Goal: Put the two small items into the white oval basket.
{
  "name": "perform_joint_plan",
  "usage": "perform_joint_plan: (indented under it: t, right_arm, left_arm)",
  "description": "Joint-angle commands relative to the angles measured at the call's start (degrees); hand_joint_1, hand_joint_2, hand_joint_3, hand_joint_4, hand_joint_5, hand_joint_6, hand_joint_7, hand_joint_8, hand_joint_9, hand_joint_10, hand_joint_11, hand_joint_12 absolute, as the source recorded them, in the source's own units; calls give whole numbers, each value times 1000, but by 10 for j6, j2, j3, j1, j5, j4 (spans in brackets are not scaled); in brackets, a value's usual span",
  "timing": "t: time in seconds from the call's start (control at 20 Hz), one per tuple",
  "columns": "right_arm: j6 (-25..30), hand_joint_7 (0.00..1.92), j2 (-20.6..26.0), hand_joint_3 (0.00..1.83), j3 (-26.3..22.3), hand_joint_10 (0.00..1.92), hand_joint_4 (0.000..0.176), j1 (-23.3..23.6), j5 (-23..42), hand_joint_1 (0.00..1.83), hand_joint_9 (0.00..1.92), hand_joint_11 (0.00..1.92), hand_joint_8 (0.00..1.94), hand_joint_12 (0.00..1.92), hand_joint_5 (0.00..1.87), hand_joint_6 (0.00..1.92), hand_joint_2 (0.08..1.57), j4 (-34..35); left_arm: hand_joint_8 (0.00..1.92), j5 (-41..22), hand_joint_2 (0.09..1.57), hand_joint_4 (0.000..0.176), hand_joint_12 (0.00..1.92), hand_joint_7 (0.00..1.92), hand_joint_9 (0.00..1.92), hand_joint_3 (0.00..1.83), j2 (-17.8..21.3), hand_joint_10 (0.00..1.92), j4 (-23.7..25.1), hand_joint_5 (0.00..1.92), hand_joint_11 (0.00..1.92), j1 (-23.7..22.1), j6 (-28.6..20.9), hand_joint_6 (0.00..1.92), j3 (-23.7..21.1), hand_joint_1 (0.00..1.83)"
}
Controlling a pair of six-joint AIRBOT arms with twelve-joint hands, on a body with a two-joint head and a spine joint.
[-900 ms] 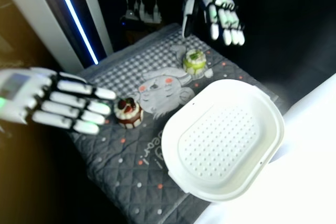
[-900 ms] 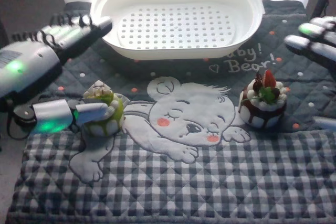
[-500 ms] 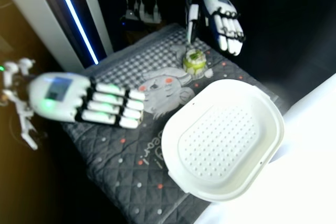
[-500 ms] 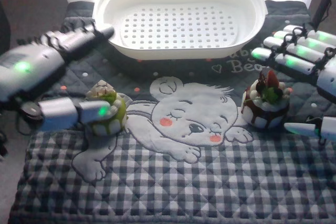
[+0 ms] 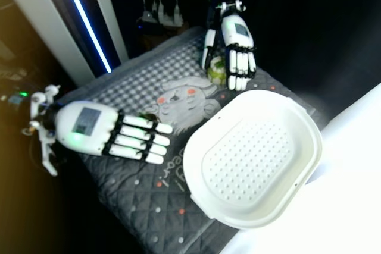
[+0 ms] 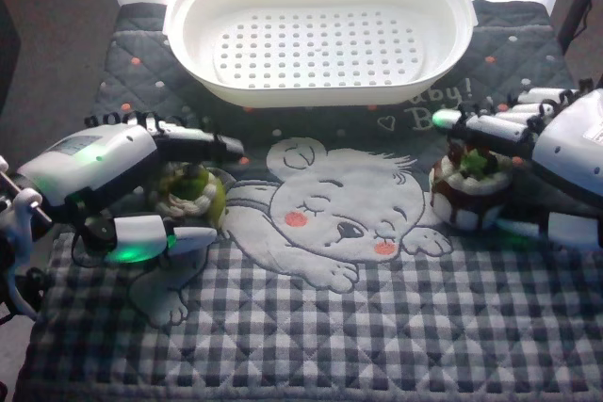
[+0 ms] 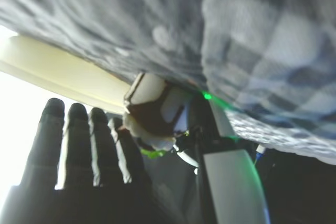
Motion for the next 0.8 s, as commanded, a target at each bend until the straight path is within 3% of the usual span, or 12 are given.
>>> perform_joint_plan:
  t: [0.0,0.05,0.1,0.2,0.25,0.35,0.5,0.55,0.6,0.65,0.7,0.75]
  right_arm:
    - [-8,756,1,0,5,1551,0,3,15,1312,787,778,1409,1833,609,1229,1248,-5]
    - [-8,766,1,3,5,1679,0,4,15,1209,835,858,1543,1903,675,1262,1259,-5]
    - [-8,751,1,4,4,1699,0,9,16,1175,825,859,1574,1917,681,1300,1267,-5]
    - [-7,777,10,3,-3,1811,0,36,18,1192,974,1064,1623,1921,622,1281,1278,-22]
    - [-7,758,17,3,-9,1814,0,42,25,1186,860,942,1650,1921,599,1305,1291,-26]
    - [-7,798,32,0,-18,1600,0,45,50,1317,798,705,1381,1856,615,1274,1240,-27]
    - [-7,815,49,0,-25,1556,0,72,70,1342,805,716,1283,1820,658,1269,1219,-33]
    - [-7,859,49,0,-23,1514,0,88,67,1251,949,906,1418,1783,697,1158,1223,-39]
    - [-7,869,47,0,-16,1485,0,111,64,1233,1014,967,1442,1779,702,1131,1224,-43]
    - [-9,841,40,2,-6,1479,0,129,61,1218,931,885,1483,1828,689,1166,1236,-43]
    - [-9,838,23,0,15,1472,0,151,48,1334,918,838,1308,1781,695,1109,1201,-43]
    - [-10,893,14,0,27,1440,0,163,40,1258,959,892,1362,1780,734,1124,1201,-43]
  left_arm:
    - [1415,-54,1272,0,1920,582,601,2,2,1542,0,713,665,-4,3,1295,2,1271]
    - [1635,-58,1284,0,1921,583,613,2,4,1561,0,693,718,-4,2,1349,1,1298]
    - [1520,-71,1289,0,1921,587,657,2,9,1734,0,659,683,-3,1,1322,-2,1296]
    - [1487,-101,1279,0,1921,623,688,0,25,1753,4,665,647,-3,1,1258,-13,1307]
    - [1495,-114,1279,0,1921,630,693,0,31,1749,6,647,608,-4,1,1260,-17,1310]
    - [1504,-142,1275,0,1921,634,705,0,39,1740,9,647,616,-9,1,1244,-22,1315]
    - [1512,-174,1258,0,1921,724,657,0,51,1635,14,710,674,-27,1,1281,-25,1163]
    - [1497,-174,1267,2,1921,701,664,1,51,1551,15,699,703,-37,1,1343,-21,1140]
    - [1433,-166,1262,0,1894,650,734,0,48,1615,15,669,708,-56,1,1322,-10,1273]
    - [1383,-146,1242,0,1818,706,807,0,38,1573,14,642,724,-79,2,1253,5,1322]
    - [1479,-104,1261,0,1823,753,738,0,16,1420,13,650,689,-120,2,1297,36,1197]
    - [1463,-77,1255,0,1771,714,744,1,4,1552,17,628,579,-141,2,1275,55,1299]
